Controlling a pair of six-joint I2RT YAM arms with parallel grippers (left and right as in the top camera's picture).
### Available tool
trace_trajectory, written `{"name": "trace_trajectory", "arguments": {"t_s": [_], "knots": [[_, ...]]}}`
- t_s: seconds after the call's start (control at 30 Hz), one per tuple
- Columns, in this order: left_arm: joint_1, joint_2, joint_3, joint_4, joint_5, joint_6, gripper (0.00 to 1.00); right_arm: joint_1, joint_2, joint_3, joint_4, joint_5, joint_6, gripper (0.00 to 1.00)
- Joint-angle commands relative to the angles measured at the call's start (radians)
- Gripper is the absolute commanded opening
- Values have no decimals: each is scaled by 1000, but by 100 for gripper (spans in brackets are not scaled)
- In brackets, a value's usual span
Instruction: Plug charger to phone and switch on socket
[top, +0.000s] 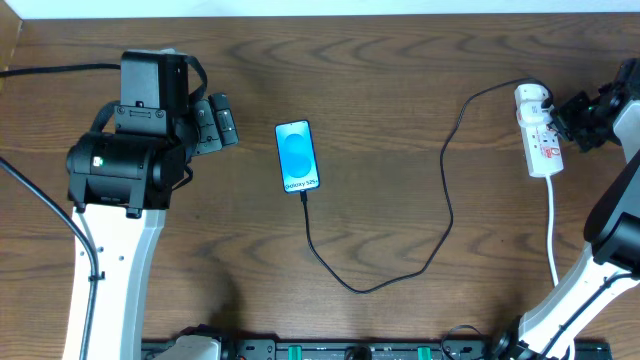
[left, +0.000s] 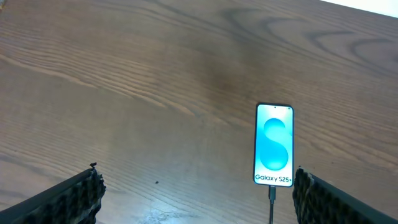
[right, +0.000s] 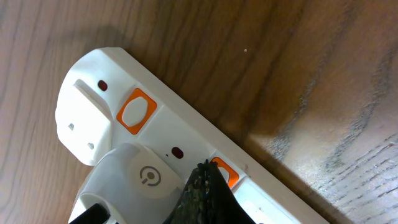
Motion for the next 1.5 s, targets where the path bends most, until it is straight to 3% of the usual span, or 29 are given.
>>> {"name": "trace_trajectory", "arguments": {"t_s": [0.0, 0.23, 0.63, 0.93, 1.07, 1.27, 1.47], "knots": [[-2, -3, 0, -3, 1, 1, 98, 94, 39, -33, -35, -143, 28, 1], [-2, -3, 0, -3, 1, 1, 98, 94, 39, -33, -41, -143, 38, 1], [-2, -3, 0, -3, 1, 1, 98, 99, 39, -33, -54, -143, -289, 1], [-2, -3, 0, -3, 1, 1, 98, 68, 25, -26, -11, -76, -282, 1], [-2, -3, 0, -3, 1, 1, 98, 4, -92, 17, -55, -83, -344, 1], [-2, -3, 0, -3, 1, 1, 98, -47, -414, 32, -155, -160, -458, 1], [-2, -3, 0, -3, 1, 1, 98, 140, -706, 32, -312, -226, -678, 1]]}}
